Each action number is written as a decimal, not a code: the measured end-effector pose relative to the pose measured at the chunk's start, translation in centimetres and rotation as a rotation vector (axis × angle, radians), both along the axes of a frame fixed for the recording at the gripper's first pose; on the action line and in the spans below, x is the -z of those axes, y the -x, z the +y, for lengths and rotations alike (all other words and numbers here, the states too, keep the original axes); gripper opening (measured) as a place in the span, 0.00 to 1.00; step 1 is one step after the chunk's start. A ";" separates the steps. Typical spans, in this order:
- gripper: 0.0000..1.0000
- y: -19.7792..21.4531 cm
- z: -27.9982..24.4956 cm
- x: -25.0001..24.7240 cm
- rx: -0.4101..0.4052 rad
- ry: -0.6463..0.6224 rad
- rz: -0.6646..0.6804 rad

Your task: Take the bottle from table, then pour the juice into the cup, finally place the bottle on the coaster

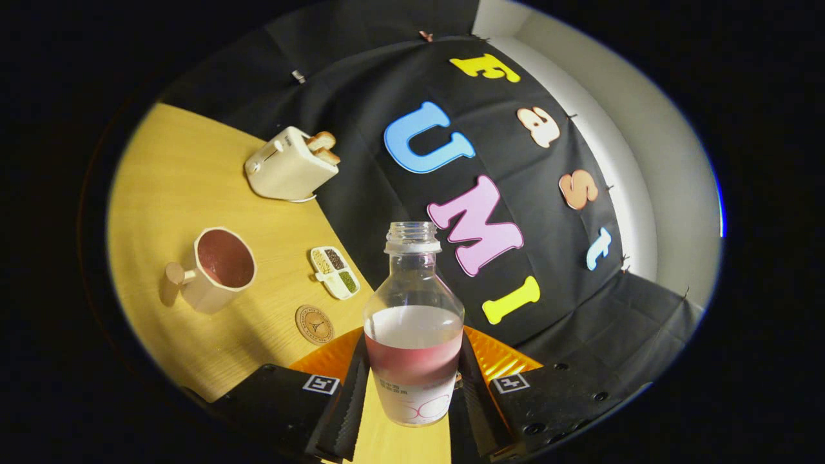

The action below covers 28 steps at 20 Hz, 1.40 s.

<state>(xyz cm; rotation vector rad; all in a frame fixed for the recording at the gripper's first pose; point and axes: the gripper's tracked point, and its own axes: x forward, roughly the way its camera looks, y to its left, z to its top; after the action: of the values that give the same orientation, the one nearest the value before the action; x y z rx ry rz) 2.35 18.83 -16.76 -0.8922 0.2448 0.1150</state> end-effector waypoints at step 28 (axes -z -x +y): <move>0.70 -0.8 4.7 7.3 -0.270 0.528 0.056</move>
<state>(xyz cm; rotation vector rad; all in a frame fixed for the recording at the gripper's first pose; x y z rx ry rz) 3.16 23.50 -24.07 -1.4479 0.2085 0.3371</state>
